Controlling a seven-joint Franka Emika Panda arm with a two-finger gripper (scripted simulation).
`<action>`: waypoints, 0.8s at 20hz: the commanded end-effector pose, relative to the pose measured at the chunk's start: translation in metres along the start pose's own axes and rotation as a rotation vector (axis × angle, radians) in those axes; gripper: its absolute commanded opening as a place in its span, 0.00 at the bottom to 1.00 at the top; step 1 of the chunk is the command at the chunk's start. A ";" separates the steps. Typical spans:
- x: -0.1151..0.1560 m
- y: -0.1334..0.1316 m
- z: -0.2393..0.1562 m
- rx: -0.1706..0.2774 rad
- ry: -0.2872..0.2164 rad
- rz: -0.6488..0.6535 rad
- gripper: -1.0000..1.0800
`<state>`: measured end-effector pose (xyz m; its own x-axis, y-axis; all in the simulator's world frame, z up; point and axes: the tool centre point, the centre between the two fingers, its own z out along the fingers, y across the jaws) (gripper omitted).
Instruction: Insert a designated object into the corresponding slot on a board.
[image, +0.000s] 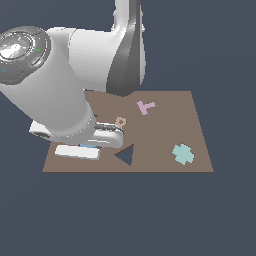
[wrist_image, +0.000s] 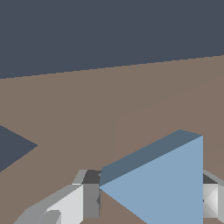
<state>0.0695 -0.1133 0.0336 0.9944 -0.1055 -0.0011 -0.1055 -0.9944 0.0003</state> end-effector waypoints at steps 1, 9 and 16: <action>-0.001 -0.005 -0.001 0.000 0.000 0.041 0.00; -0.006 -0.030 -0.002 0.000 0.000 0.229 0.00; -0.005 -0.059 -0.004 0.000 0.000 0.452 0.00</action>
<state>0.0695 -0.0607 0.0366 0.8744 -0.4852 -0.0010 -0.4852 -0.8744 0.0006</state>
